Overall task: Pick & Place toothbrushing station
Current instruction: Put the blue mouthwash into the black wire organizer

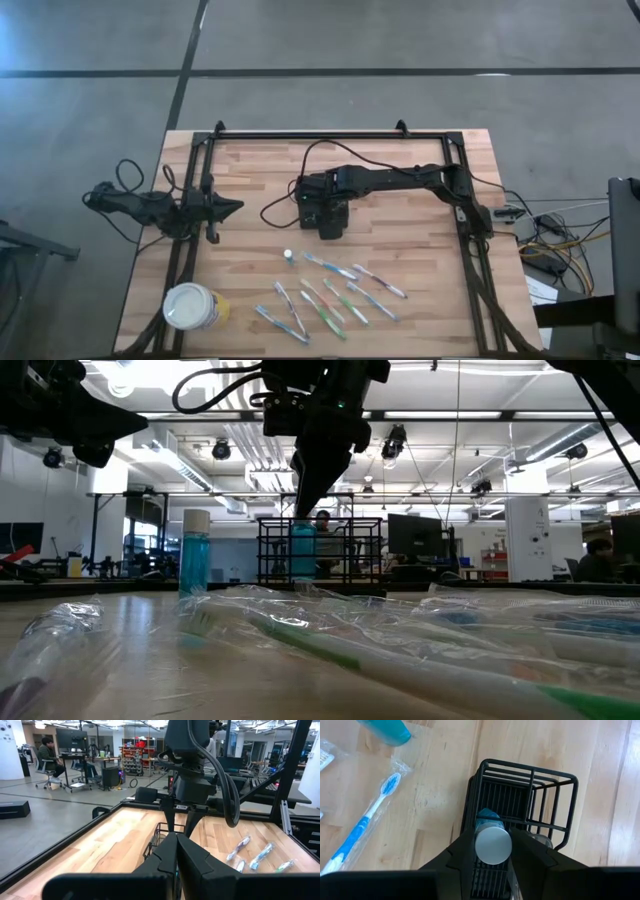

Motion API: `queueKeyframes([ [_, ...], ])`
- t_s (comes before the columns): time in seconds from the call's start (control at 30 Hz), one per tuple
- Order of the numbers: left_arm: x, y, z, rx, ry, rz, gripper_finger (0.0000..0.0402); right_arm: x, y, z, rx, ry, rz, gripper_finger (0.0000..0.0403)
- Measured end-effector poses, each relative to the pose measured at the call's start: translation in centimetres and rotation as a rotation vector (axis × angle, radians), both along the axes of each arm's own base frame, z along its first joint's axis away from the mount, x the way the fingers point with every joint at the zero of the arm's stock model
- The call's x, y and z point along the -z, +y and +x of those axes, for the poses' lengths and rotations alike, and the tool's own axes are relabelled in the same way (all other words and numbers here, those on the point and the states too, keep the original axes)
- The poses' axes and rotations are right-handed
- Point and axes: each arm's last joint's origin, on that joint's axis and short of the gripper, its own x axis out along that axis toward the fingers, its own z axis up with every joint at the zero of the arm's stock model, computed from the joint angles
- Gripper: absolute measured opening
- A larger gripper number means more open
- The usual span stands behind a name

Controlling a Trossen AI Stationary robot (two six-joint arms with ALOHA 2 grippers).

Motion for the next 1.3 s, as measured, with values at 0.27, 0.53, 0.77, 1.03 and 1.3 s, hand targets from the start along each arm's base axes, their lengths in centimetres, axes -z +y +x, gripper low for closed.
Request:
queueKeyframes([
  [0.27, 0.0, 0.0, 0.0, 0.000, 0.000, 0.000, 0.0014, -0.6, 0.0, -0.4, 0.015, 0.011, -0.003, 0.0102],
  [0.53, 0.0, 0.0, 0.0, 0.000, 0.003, 0.002, 0.0014, -0.3, -0.1, -0.5, 0.014, 0.035, -0.012, 0.0104],
  [0.77, 0.1, 0.0, 0.0, 0.000, 0.008, 0.003, 0.0014, -0.2, -0.1, -0.4, 0.012, 0.022, -0.012, 0.0104],
  [1.03, 0.1, 0.0, 0.0, 0.000, 0.008, 0.004, 0.0014, 0.8, -0.1, -0.1, 0.002, 0.041, -0.014, 0.0105],
  [1.3, 0.1, 0.0, 0.0, 0.000, 0.008, 0.004, 0.0014, 1.1, -0.1, 0.1, -0.001, 0.041, -0.013, 0.0105],
])
